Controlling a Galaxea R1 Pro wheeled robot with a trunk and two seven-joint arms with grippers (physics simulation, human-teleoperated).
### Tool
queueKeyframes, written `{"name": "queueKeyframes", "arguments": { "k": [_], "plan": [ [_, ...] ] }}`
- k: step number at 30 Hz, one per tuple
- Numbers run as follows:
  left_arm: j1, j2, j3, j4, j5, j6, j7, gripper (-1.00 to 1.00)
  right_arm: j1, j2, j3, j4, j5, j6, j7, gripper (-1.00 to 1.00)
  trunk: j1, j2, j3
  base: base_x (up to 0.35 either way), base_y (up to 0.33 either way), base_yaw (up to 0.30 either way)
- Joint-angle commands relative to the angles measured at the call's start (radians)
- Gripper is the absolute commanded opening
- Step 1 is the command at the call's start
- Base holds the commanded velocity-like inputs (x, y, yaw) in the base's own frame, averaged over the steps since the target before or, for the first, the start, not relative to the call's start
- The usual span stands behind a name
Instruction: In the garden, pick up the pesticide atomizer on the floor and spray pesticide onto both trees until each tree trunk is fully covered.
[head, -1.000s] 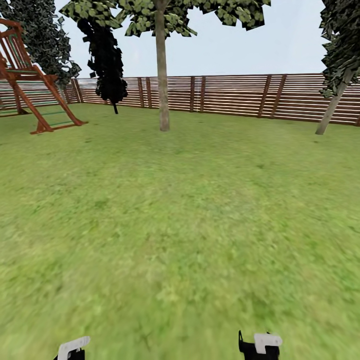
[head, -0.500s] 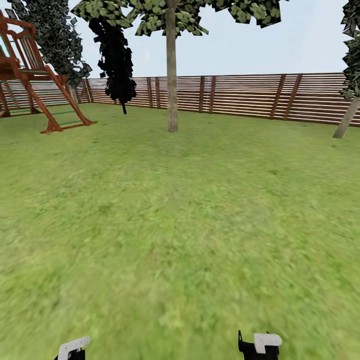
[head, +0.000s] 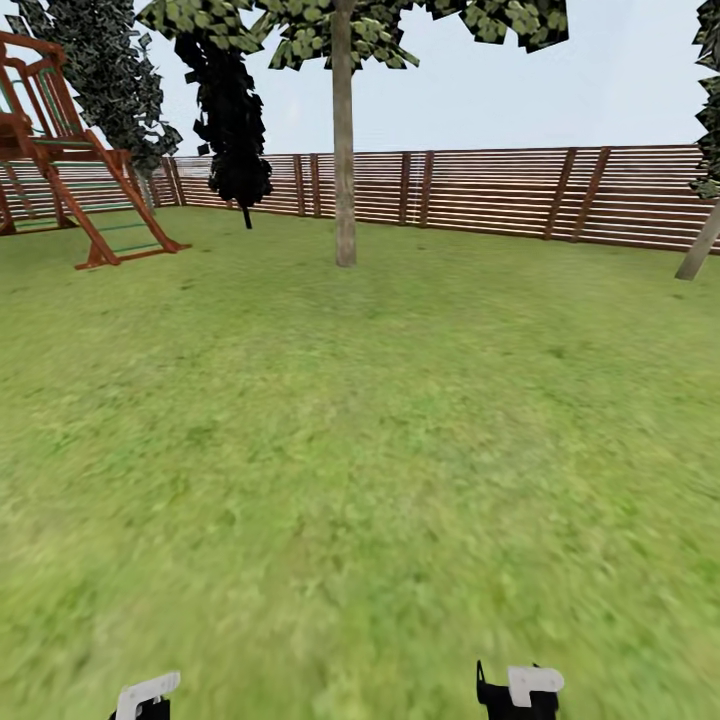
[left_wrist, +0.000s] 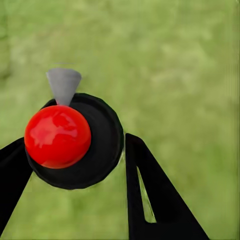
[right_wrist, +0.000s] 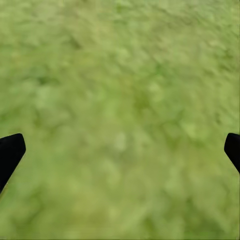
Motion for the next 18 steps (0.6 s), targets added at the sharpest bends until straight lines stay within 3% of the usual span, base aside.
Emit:
{"name": "queueKeyframes", "arguments": {
  "k": [1,18],
  "plan": [
    [0.000,0.000,-0.008,0.000,0.003,-0.002,0.005,-1.00,-0.001,0.000,0.008,0.001,-0.001,-0.001,-0.008,1.00,0.000,0.000,-0.001,0.345,0.000,0.000],
    [0.000,0.000,-0.008,0.000,0.003,-0.002,0.005,-1.00,-0.001,0.000,0.009,0.001,-0.001,-0.001,-0.008,1.00,0.000,0.000,-0.001,0.345,0.000,0.000]
  ]
}}
